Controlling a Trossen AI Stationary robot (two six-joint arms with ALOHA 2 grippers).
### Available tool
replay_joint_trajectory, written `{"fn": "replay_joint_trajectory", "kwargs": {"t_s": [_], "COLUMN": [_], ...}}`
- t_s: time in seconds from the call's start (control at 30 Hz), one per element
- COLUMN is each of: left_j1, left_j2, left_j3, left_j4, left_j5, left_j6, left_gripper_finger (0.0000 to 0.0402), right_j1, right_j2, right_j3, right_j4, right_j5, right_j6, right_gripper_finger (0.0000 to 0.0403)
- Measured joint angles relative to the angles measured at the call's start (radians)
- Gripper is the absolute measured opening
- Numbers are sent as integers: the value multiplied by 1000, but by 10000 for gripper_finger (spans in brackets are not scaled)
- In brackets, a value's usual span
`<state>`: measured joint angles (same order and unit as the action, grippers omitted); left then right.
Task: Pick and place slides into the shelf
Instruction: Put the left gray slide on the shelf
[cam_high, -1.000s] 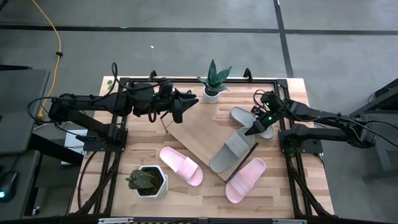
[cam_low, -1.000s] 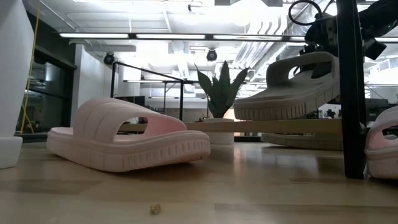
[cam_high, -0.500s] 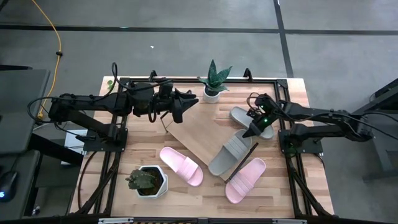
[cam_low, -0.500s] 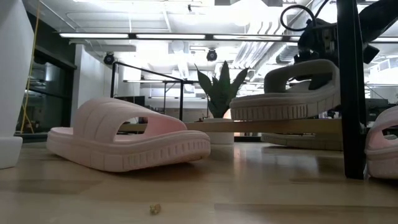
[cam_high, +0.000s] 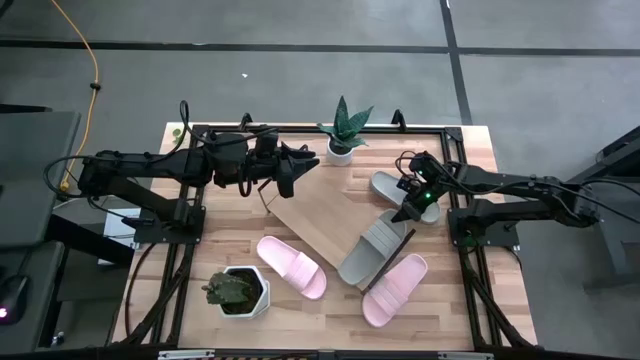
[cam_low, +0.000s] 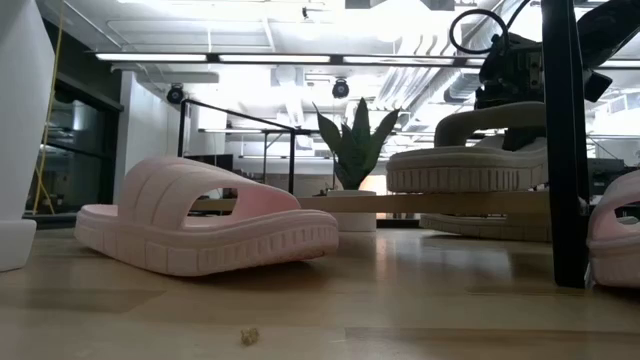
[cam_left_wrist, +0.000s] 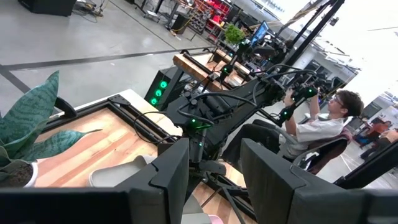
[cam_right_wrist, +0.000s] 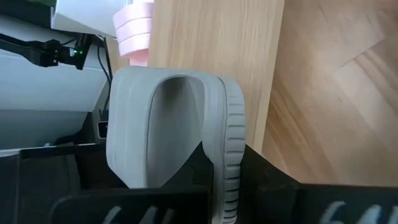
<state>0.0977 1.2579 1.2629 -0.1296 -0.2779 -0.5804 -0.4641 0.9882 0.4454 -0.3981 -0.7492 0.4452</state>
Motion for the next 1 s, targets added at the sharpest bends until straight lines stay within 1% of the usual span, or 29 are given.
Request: {"fn": "replay_joint_trajectory", "kwargs": {"t_s": [0.2, 0.77, 1.0], "left_j1": [0, 0, 0], "left_j2": [0, 0, 0], "left_j3": [0, 0, 0], "left_j4": [0, -1, -10], "left_j5": [0, 23, 34], "left_j6": [-1, -5, -29], "left_gripper_finger": [136, 136, 136], "right_j1": [0, 0, -1], "right_j2": [0, 1, 56], "right_j3": [0, 0, 0], "right_j4": [1, 10, 15], "right_j5": [16, 12, -18], "right_j6": [-45, -153, -212], "right_gripper_finger": [5, 5, 5]}}
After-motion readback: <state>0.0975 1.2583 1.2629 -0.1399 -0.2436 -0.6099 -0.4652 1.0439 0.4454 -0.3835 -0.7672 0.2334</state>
